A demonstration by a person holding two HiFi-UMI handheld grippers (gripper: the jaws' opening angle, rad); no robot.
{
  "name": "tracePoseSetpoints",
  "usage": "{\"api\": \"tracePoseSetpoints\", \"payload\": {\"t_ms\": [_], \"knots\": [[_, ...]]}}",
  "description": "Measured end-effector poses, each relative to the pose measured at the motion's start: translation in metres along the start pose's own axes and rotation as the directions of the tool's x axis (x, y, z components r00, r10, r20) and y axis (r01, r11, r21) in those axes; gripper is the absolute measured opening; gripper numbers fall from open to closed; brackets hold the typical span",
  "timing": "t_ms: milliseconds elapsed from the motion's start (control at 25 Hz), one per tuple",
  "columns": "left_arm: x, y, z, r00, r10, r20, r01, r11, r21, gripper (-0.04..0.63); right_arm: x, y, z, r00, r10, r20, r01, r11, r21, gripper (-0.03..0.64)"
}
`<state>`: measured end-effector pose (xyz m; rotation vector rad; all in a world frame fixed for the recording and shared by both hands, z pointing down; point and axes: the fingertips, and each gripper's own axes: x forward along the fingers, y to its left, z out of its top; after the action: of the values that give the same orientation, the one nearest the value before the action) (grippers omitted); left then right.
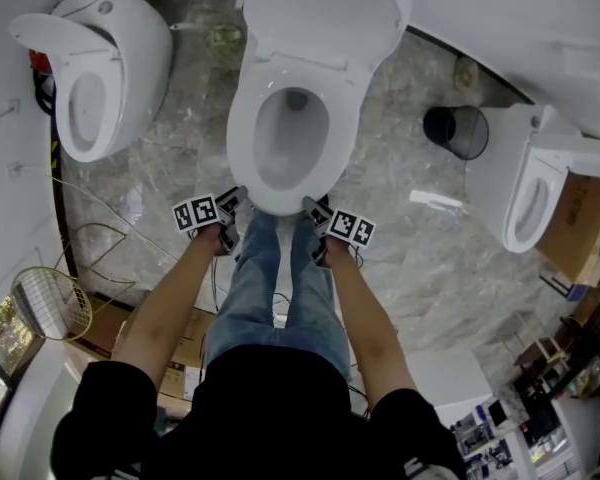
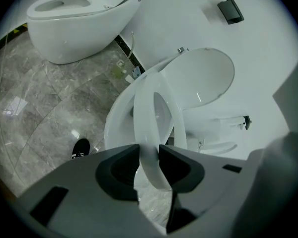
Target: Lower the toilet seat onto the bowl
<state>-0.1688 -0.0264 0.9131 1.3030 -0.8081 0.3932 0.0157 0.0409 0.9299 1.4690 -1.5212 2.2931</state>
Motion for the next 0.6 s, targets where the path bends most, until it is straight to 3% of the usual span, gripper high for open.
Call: {"api": "tracePoseSetpoints", "payload": {"t_ms": [280,600], "knots": [[0.015,0.018,-0.004,0.998,0.052,-0.026,-0.051,0.998,0.031,0.101,0.012,-0.020,-0.004,0.995,-0.100,-0.006,0.100,0.995,-0.016,0.195],[0.034,0.049,-0.009,0.994,0.108,-0.030,-0.108,0.994,0.016,0.089,0.033,-0.046,-0.013,0.975,-0.214,-0.059,0.212,0.977,-0.037,0.175]]}}
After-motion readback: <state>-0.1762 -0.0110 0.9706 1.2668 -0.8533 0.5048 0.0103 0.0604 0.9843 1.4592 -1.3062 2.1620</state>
